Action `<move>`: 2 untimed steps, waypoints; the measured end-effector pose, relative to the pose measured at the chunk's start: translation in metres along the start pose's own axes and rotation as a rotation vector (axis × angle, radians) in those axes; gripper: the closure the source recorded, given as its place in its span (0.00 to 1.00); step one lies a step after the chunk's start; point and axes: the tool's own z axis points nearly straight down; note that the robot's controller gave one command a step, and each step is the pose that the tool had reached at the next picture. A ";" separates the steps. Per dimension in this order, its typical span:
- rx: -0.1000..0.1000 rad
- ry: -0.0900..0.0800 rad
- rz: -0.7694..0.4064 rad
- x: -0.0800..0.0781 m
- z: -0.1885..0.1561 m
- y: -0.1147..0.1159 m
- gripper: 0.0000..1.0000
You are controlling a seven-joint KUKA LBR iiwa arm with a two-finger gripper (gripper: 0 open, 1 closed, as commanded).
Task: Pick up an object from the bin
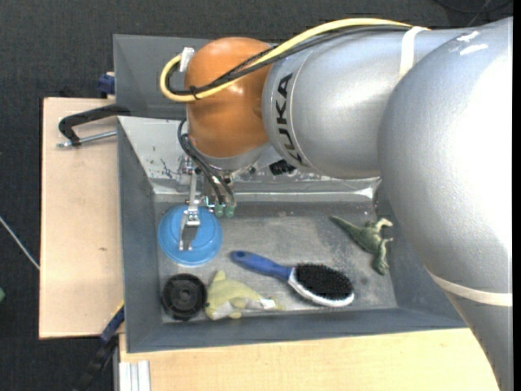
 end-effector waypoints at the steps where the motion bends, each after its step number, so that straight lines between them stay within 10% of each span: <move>1: -0.006 -0.007 0.277 0.001 0.078 -0.036 0.00; 2: -0.001 -0.009 0.068 0.058 0.070 -0.054 0.00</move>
Offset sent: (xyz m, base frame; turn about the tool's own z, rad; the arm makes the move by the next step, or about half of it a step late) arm -0.0028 -0.0398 -0.0820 0.2806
